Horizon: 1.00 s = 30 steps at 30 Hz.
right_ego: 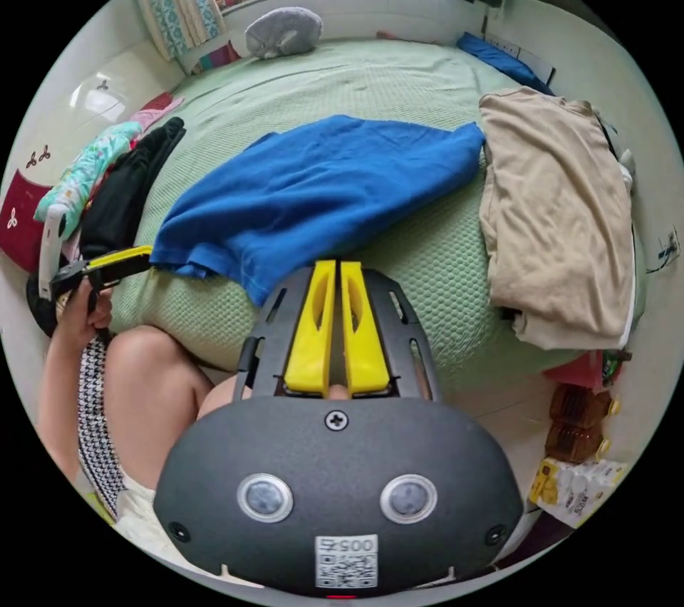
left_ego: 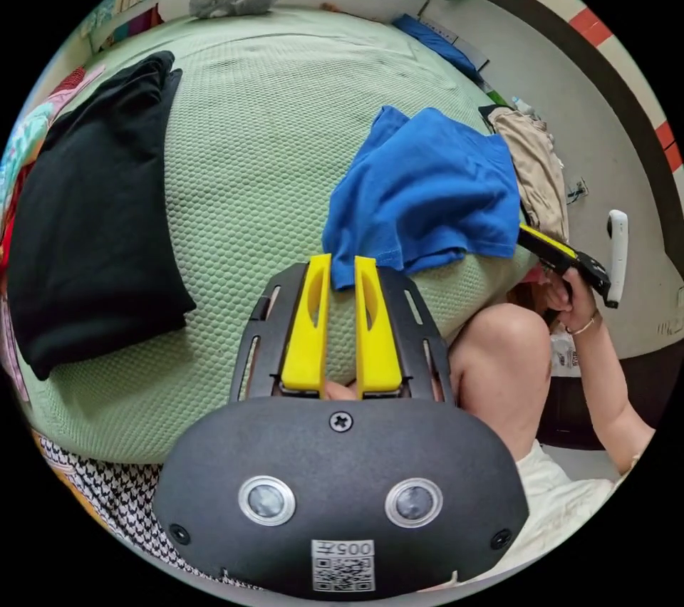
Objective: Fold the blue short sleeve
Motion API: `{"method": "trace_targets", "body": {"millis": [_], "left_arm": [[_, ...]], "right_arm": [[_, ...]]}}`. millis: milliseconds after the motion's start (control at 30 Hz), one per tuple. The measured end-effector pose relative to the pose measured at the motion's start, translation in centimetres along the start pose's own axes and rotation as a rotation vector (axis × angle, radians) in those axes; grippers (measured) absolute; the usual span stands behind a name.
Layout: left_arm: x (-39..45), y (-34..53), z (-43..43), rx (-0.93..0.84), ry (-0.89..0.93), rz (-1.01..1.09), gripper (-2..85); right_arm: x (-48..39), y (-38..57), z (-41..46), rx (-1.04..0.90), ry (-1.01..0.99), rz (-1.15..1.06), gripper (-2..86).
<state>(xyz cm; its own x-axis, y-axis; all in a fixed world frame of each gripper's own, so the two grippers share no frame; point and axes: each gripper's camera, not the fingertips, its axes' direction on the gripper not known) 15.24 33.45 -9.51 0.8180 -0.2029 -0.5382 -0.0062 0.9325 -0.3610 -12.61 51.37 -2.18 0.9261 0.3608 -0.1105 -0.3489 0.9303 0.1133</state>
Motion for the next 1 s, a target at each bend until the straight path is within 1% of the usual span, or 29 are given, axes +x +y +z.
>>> {"method": "trace_targets", "body": {"millis": [67,133,200,333,467,567,700,833,900,1000], "left_arm": [[0.1,-0.1,-0.2,-0.022,0.025,0.002,4.1],[0.5,0.0,-0.9,-0.020,0.005,0.025,3.4],[1.1,0.6,-2.4,0.016,-0.030,0.053,2.9],[1.9,2.1,-4.7,0.034,0.000,0.099,2.5],[2.5,3.6,-6.7,0.038,0.057,0.144,2.6],[2.7,4.0,-7.8,0.049,0.093,0.158,3.1],[2.0,3.3,-8.7,0.088,0.113,0.113,3.9],[0.9,2.0,-8.6,0.100,0.112,0.048,4.0],[0.4,0.7,-8.5,0.118,0.081,0.017,5.0],[0.4,-1.8,-8.2,0.141,0.053,0.018,7.1]], "right_arm": [[0.8,1.1,-2.1,0.024,-0.030,0.041,-1.5],[1.7,2.7,-4.7,0.082,-0.072,0.078,-1.6],[2.8,5.5,-7.9,0.144,-0.110,0.132,-1.6],[4.1,9.9,-11.5,0.193,-0.140,0.173,-1.6],[5.2,12.8,-13.4,0.150,-0.086,0.179,-1.6],[5.7,13.6,-14.6,0.158,-0.121,0.196,-1.6],[5.2,13.5,-15.4,0.164,-0.112,0.167,-1.6],[4.8,13.2,-14.9,0.135,-0.103,0.134,-1.6],[4.8,13.1,-14.2,0.111,-0.106,0.127,-1.6],[4.9,13.3,-13.6,0.092,-0.130,0.124,-1.6]]}}
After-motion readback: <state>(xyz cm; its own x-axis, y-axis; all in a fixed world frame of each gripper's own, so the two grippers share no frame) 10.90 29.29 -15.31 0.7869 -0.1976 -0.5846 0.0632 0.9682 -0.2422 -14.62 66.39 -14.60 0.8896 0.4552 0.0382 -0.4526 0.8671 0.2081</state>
